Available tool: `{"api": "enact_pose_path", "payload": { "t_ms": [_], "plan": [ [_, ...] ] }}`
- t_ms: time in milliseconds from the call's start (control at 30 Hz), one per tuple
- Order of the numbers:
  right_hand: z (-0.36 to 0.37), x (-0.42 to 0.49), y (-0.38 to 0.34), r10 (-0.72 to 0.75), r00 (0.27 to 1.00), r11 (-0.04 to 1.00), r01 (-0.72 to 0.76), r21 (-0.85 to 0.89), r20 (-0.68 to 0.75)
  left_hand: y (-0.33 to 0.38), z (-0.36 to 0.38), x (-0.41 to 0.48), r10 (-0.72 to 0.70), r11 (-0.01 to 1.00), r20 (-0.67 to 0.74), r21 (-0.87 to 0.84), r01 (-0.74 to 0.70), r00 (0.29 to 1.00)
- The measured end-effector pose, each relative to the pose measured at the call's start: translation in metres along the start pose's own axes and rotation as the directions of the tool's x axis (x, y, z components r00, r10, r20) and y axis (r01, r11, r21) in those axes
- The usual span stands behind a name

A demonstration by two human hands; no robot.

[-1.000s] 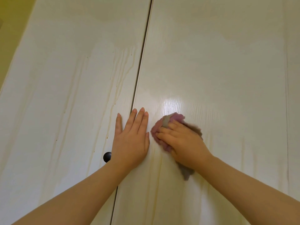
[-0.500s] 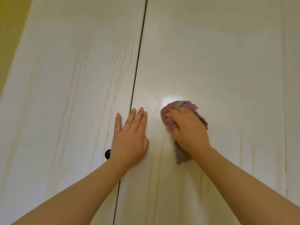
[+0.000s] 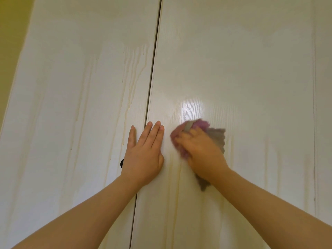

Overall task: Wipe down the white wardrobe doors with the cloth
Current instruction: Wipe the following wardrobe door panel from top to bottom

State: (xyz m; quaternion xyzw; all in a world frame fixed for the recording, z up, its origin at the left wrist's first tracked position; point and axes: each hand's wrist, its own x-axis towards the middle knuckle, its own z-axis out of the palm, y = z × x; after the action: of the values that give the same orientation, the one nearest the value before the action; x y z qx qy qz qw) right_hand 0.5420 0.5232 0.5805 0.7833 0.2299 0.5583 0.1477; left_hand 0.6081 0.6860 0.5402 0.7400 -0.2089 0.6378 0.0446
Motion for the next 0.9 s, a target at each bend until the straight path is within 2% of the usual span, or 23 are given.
{"api": "enact_pose_path", "payload": {
  "t_ms": [67, 100, 133, 167, 233, 267, 300, 333, 400, 433, 467, 500, 533, 567, 600, 633, 667, 700, 733, 800, 833, 900],
  "plan": [
    [0.000, -0.012, 0.002, -0.188, 0.976, 0.980, 0.193, -0.045, 0.109, -0.002, -0.001, -0.005, 0.015, 1.000, 0.008, 0.005, -0.015, 1.000],
    [-0.006, -0.007, 0.007, -0.184, 0.973, 0.981, 0.191, -0.035, 0.139, -0.002, -0.001, -0.006, 0.020, 1.000, 0.009, 0.004, -0.020, 1.000],
    [-0.012, 0.002, 0.013, -0.122, 0.980, 0.992, 0.125, -0.009, 0.154, -0.002, -0.002, -0.006, 0.020, 1.000, 0.005, 0.001, -0.020, 1.000],
    [-0.020, 0.015, 0.017, 0.009, 0.990, 1.000, -0.013, 0.027, 0.144, -0.002, -0.003, -0.007, 0.020, 1.000, -0.001, -0.006, -0.020, 1.000],
    [-0.026, 0.038, 0.022, 0.292, 0.956, 0.955, -0.290, 0.067, -0.017, -0.004, -0.003, -0.006, 0.016, 1.000, 0.003, -0.015, -0.016, 1.000],
    [-0.026, 0.044, 0.020, 0.377, 0.923, 0.925, -0.371, 0.083, -0.078, -0.005, -0.003, -0.004, 0.010, 1.000, 0.012, -0.012, -0.009, 1.000],
    [-0.022, 0.046, 0.014, 0.383, 0.920, 0.923, -0.376, 0.084, -0.084, -0.008, -0.004, -0.002, -0.001, 1.000, 0.020, -0.003, 0.002, 1.000],
    [-0.016, 0.041, 0.005, 0.311, 0.950, 0.949, -0.308, 0.070, -0.032, -0.009, -0.004, 0.000, -0.013, 1.000, 0.025, 0.003, 0.013, 1.000],
    [-0.001, 0.022, -0.009, 0.009, 0.994, 0.999, -0.012, 0.033, 0.105, -0.012, -0.003, 0.006, -0.054, 0.999, 0.020, -0.001, 0.054, 0.998],
    [0.002, 0.015, -0.008, -0.122, 0.984, 0.992, 0.120, 0.025, 0.130, -0.014, -0.004, 0.008, -0.075, 0.997, 0.017, -0.009, 0.075, 0.997],
    [-0.001, 0.017, -0.004, -0.173, 0.976, 0.985, 0.170, 0.036, 0.132, -0.015, -0.004, 0.011, -0.087, 0.996, 0.013, -0.015, 0.088, 0.996],
    [-0.005, 0.026, 0.002, -0.125, 0.985, 0.991, 0.119, 0.062, 0.122, -0.016, -0.004, 0.013, -0.092, 0.996, 0.008, -0.016, 0.092, 0.996],
    [-0.010, 0.040, 0.008, 0.018, 0.997, 0.992, -0.028, 0.123, 0.081, -0.018, -0.004, 0.014, -0.090, 0.996, 0.001, -0.012, 0.090, 0.996],
    [-0.013, 0.056, 0.012, 0.202, 0.979, 0.960, -0.200, 0.198, 0.007, -0.018, -0.003, 0.015, -0.085, 0.996, -0.008, -0.005, 0.085, 0.996],
    [-0.015, 0.069, 0.013, 0.354, 0.931, 0.913, -0.325, 0.246, -0.084, -0.019, -0.002, 0.015, -0.080, 0.997, -0.013, -0.001, 0.080, 0.997],
    [-0.012, 0.077, 0.009, 0.427, 0.896, 0.890, -0.393, 0.230, -0.121, -0.019, -0.001, 0.015, -0.078, 0.997, -0.020, 0.000, 0.078, 0.997],
    [-0.008, 0.081, 0.005, 0.401, 0.911, 0.908, -0.379, 0.179, -0.101, -0.020, 0.001, 0.015, -0.077, 0.997, -0.029, -0.001, 0.077, 0.997],
    [-0.001, 0.078, -0.004, 0.303, 0.953, 0.945, -0.295, 0.143, -0.030, -0.022, 0.002, 0.014, -0.077, 0.997, -0.036, -0.007, 0.077, 0.996],
    [0.006, 0.069, -0.013, 0.147, 0.988, 0.981, -0.152, 0.124, 0.050, -0.023, 0.002, 0.014, -0.084, 0.996, -0.047, -0.024, 0.083, 0.995],
    [0.012, 0.051, -0.021, -0.122, 0.984, 0.983, 0.101, 0.155, 0.131, -0.027, 0.001, 0.014, -0.095, 0.994, -0.077, -0.063, 0.090, 0.992],
    [0.009, 0.052, -0.016, -0.178, 0.973, 0.976, 0.155, 0.155, 0.145, -0.029, 0.000, 0.015, -0.089, 0.994, -0.085, -0.070, 0.083, 0.992],
    [0.000, 0.071, -0.005, -0.111, 0.983, 0.982, 0.086, 0.169, 0.149, -0.034, -0.001, 0.015, -0.087, 0.995, -0.089, -0.054, 0.082, 0.992]
  ]
}}
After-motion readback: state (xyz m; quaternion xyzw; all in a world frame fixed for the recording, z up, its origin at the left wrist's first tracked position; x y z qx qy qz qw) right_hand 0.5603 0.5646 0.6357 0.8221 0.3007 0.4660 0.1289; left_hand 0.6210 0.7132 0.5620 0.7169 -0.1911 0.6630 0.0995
